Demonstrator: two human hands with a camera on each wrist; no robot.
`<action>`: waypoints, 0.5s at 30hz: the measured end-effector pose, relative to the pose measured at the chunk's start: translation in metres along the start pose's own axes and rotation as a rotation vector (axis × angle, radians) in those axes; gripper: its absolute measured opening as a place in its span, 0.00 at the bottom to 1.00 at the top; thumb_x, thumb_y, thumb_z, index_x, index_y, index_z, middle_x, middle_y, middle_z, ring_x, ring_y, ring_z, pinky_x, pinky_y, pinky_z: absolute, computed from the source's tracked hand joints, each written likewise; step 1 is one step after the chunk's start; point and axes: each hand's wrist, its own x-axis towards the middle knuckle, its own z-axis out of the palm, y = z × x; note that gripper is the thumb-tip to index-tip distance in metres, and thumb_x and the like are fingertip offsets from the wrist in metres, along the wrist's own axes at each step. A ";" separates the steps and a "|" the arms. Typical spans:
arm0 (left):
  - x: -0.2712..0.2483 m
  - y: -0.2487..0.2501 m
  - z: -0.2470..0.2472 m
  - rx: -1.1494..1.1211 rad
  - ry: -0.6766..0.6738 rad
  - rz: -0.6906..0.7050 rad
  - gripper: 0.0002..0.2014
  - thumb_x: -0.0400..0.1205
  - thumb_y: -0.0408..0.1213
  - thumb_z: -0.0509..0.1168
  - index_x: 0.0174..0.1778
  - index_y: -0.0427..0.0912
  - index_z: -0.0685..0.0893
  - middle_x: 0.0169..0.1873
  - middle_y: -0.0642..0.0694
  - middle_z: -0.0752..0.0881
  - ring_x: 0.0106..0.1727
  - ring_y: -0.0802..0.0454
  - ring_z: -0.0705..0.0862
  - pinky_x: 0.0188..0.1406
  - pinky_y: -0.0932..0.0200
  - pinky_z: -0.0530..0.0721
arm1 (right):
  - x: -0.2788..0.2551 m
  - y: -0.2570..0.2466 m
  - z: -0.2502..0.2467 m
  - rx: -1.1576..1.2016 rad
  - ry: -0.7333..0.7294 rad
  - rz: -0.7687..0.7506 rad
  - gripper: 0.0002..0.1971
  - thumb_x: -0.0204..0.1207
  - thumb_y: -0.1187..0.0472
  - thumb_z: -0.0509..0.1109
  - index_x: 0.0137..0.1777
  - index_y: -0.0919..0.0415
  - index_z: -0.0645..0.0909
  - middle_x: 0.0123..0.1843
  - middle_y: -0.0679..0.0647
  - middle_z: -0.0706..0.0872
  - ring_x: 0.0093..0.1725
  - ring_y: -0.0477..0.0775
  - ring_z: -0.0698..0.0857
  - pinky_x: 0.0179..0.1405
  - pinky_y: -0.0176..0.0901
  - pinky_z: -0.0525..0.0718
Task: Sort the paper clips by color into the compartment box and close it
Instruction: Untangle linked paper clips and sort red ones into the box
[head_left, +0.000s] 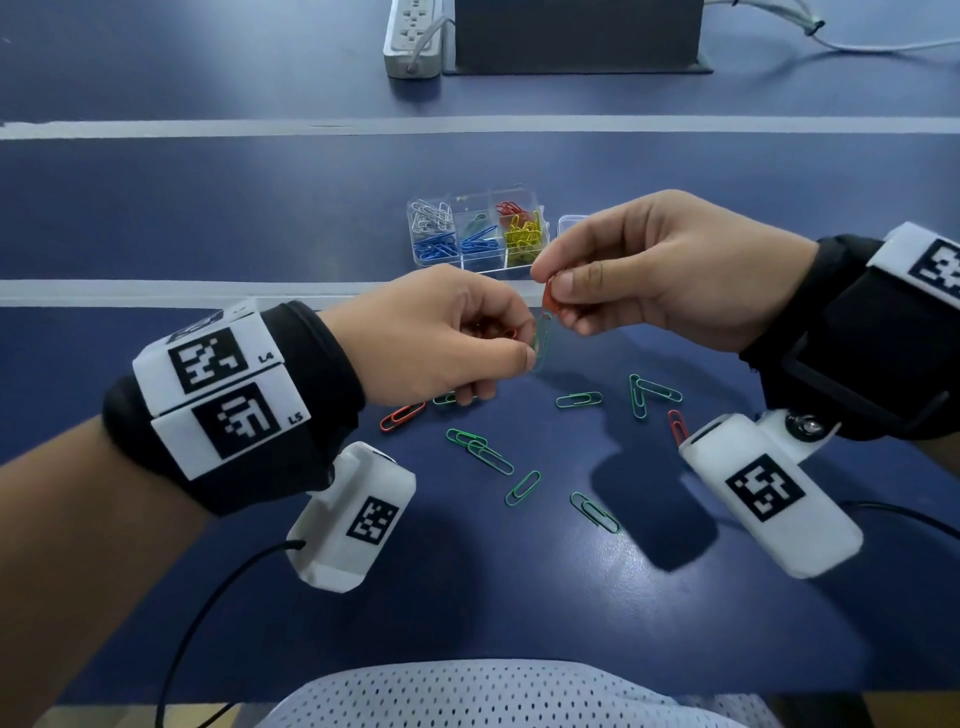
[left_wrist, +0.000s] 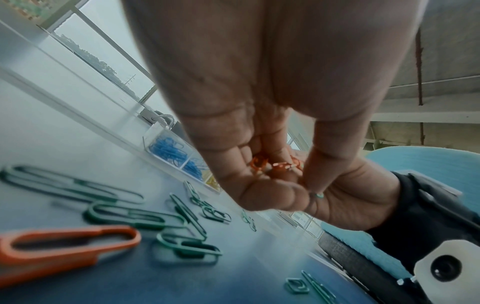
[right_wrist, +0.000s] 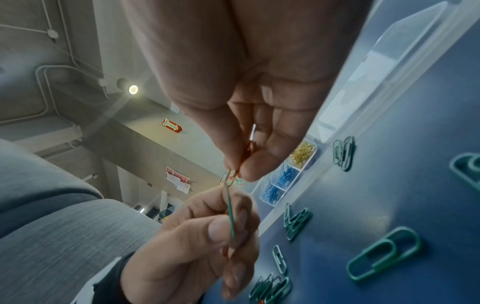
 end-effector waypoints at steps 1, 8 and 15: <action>0.000 0.000 0.000 -0.001 0.009 0.006 0.04 0.74 0.38 0.69 0.34 0.47 0.82 0.19 0.50 0.82 0.24 0.50 0.79 0.27 0.62 0.79 | 0.000 0.001 0.000 -0.003 0.016 -0.002 0.08 0.74 0.75 0.67 0.41 0.63 0.84 0.31 0.57 0.84 0.26 0.47 0.83 0.29 0.32 0.85; 0.000 -0.001 0.000 0.023 0.075 -0.020 0.08 0.78 0.33 0.67 0.33 0.47 0.82 0.20 0.49 0.80 0.26 0.48 0.78 0.30 0.60 0.79 | -0.003 0.005 0.002 -0.015 0.030 0.017 0.09 0.75 0.76 0.66 0.41 0.63 0.83 0.30 0.55 0.83 0.26 0.45 0.82 0.28 0.31 0.85; -0.001 0.003 0.001 0.055 0.134 -0.022 0.09 0.78 0.32 0.65 0.32 0.47 0.81 0.18 0.50 0.80 0.25 0.49 0.77 0.30 0.61 0.77 | -0.004 0.005 0.006 -0.058 0.023 -0.002 0.10 0.76 0.76 0.65 0.40 0.62 0.82 0.29 0.54 0.82 0.25 0.43 0.82 0.29 0.30 0.85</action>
